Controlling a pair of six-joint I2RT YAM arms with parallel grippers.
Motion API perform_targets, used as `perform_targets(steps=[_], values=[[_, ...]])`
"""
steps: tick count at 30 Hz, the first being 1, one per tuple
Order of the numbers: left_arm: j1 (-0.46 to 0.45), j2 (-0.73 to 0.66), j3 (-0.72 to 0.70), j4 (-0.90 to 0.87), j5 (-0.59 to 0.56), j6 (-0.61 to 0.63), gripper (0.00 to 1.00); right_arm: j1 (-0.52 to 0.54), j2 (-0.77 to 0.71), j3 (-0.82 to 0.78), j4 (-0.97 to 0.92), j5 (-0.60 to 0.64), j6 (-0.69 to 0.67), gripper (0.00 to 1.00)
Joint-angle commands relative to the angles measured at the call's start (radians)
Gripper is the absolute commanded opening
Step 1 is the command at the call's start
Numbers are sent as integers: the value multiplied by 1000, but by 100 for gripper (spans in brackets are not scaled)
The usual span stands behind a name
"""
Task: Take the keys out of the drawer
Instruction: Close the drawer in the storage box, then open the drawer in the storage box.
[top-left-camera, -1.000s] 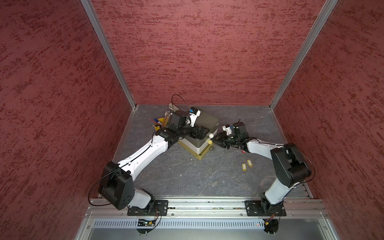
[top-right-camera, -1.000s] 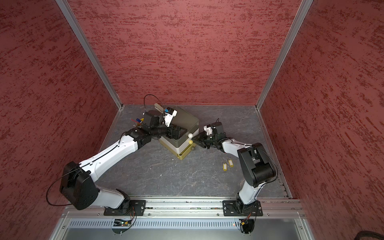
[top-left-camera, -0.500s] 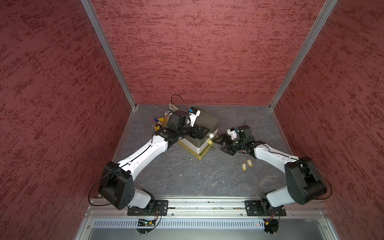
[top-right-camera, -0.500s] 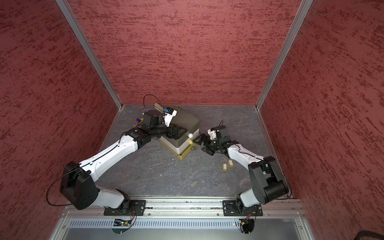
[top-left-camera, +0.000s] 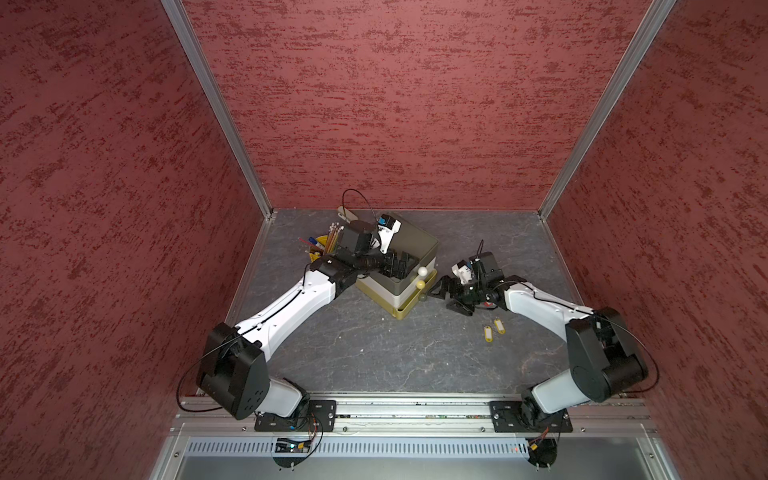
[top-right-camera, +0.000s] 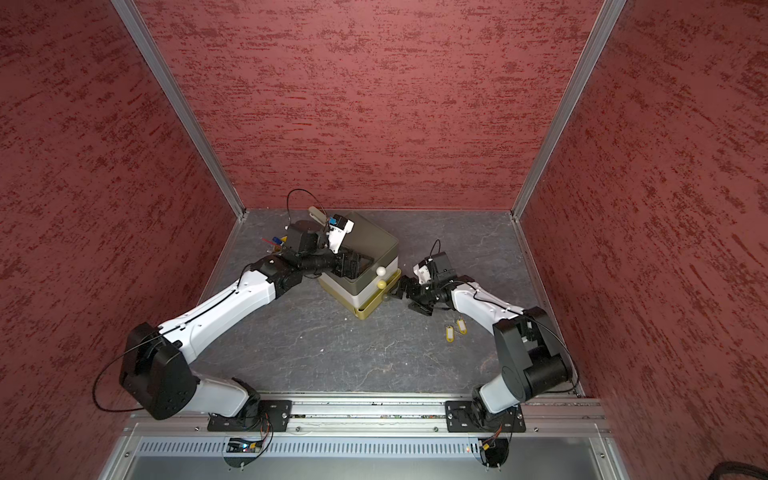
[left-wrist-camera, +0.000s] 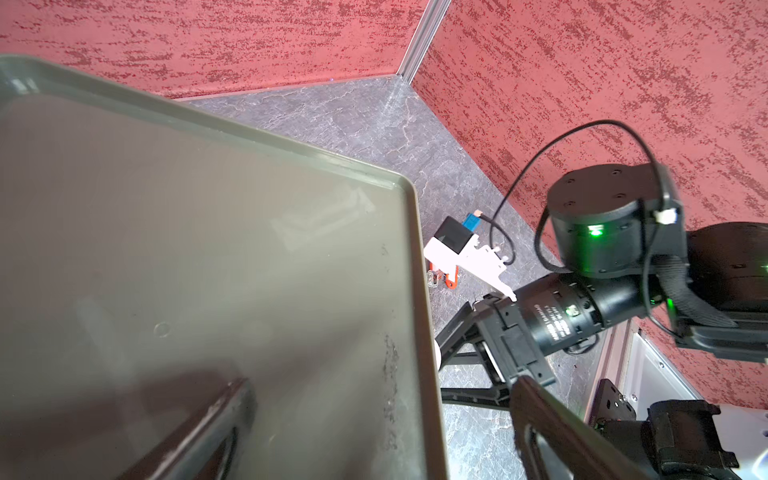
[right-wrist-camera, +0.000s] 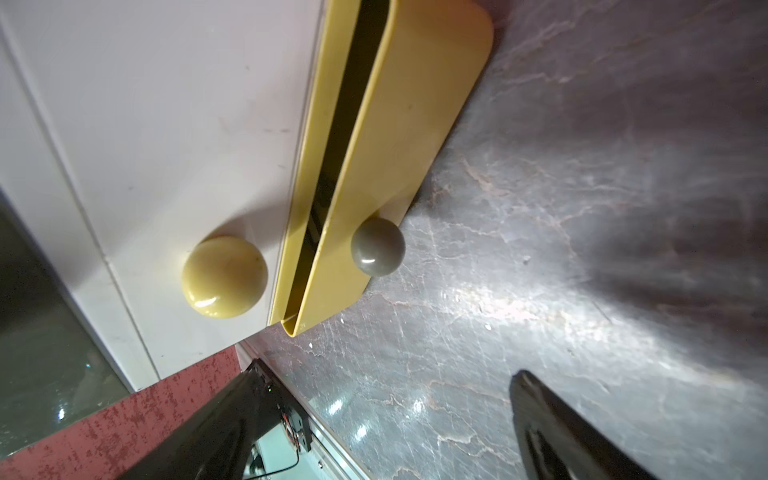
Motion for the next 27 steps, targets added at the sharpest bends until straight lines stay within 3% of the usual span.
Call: perform_targets(steps=[1, 6, 8, 21, 27], values=[[12, 49, -56, -282, -20, -37, 100, 7, 81, -41, 161, -78, 137, 88], [12, 40, -62, -292, -20, -32, 100, 7, 132, -80, 369, -82, 274, 79], [12, 41, -67, -293, -19, -29, 100, 9, 168, -72, 440, -101, 307, 68], [22, 32, -86, -305, -15, -12, 100, 8, 285, -33, 529, -108, 311, 52], [25, 32, -93, -306, -13, -10, 100, 9, 316, -87, 733, -114, 362, 45]])
